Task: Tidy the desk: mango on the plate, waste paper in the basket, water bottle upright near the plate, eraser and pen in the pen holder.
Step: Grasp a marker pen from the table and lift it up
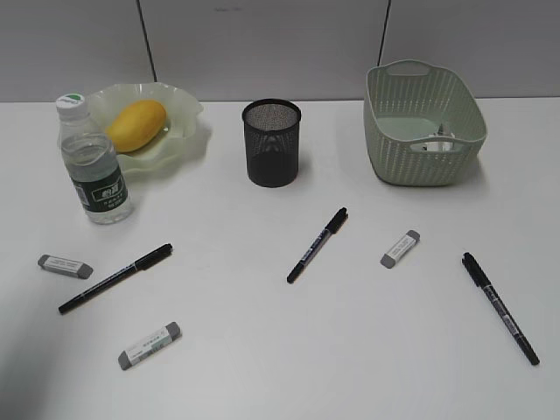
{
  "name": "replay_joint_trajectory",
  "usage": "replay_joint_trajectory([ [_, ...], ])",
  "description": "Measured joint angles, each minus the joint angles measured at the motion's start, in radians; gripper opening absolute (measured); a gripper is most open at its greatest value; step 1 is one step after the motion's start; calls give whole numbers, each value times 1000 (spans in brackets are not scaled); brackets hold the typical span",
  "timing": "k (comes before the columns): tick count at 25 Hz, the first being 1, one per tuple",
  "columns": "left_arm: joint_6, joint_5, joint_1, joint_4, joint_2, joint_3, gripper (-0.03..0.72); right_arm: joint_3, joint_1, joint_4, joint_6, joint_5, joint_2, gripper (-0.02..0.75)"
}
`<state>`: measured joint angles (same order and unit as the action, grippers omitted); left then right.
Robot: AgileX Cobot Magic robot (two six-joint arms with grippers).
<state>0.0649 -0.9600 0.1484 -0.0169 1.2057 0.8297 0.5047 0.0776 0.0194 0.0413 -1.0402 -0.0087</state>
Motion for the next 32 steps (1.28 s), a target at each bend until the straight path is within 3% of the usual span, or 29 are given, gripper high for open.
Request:
replay_joint_trajectory([
  [6,-47,-5,-68,-16,0,8,575,0,0,0,0,0,0,412],
  [12,-57,-73,-71,-44,-20,9,571,0,0,0,0,0,0,412],
  [21,-50,-243,-73,17,-430,9,571,0,0,0,0,0,0,412],
  [32,-13,-259,-73,24,-798,-91,571,0,0,0,0,0,0,412],
])
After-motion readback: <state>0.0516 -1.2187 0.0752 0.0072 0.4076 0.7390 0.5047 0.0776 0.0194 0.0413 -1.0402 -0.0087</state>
